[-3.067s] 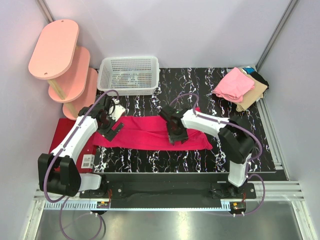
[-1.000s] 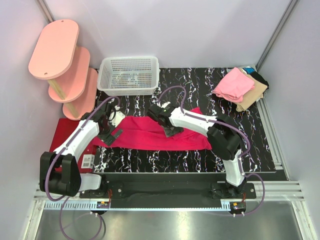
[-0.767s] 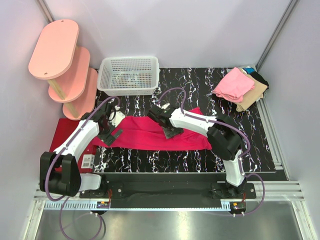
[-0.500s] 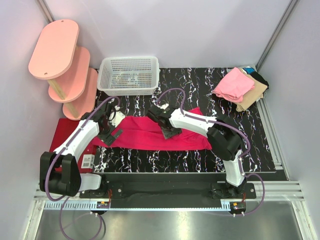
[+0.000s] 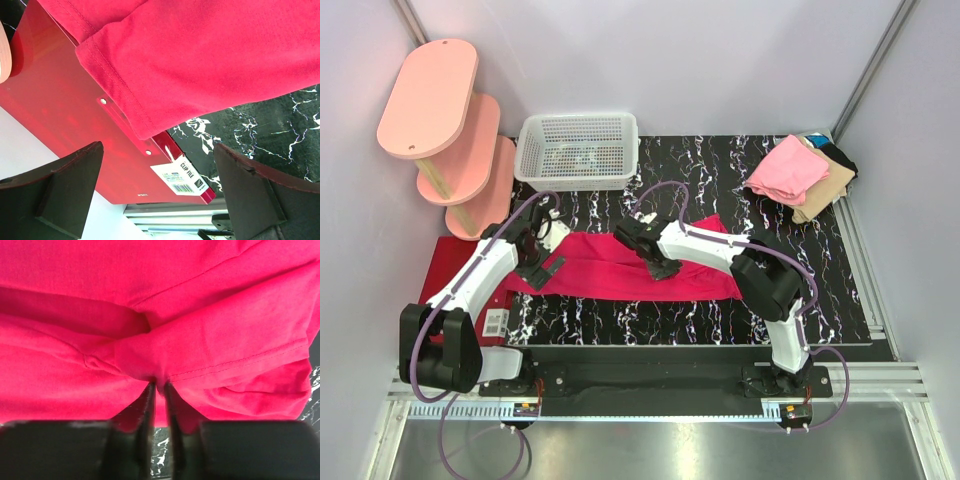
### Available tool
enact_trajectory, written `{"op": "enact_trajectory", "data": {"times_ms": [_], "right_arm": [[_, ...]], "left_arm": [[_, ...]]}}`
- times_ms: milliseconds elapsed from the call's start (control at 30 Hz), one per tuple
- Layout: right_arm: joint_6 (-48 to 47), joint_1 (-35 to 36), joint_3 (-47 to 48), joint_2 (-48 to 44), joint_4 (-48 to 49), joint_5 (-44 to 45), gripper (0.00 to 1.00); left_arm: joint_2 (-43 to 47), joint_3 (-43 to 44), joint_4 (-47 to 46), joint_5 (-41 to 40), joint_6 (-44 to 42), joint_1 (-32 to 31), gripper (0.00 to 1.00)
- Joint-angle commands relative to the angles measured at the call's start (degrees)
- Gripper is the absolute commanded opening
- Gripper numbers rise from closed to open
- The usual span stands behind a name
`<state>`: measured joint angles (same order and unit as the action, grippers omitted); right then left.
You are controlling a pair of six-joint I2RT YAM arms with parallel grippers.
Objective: Fold and stack the t-shirts
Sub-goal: Rotate the tshirt 45 degrees
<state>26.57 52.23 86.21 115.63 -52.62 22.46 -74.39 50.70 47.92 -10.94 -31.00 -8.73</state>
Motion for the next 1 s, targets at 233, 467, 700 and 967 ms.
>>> {"op": "enact_trajectory", "data": {"times_ms": [233,467,700,967], "right_arm": [[-1.0,0.4,3.8,0.3,0.9,2.9,0.0],[-3.7,-0.6,10.4,0.7,0.2,6.6,0.0],[-3.7,-2.4,15.9,6.6,0.3,5.9,0.0],[-3.5,-3.6,18.6,11.6,0.7,4.2,0.02]], "left_arm": [[0.6,1.1,-1.2,-0.9,-0.1,0.3,0.99],[0.6,0.3,-1.5,-1.1,-0.1,0.3,0.99],[1.0,0.0,-1.4,-1.6,-0.5,0.3,0.99],[2.0,-1.5,-1.6,-2.9,-1.7,0.3,0.99]]}}
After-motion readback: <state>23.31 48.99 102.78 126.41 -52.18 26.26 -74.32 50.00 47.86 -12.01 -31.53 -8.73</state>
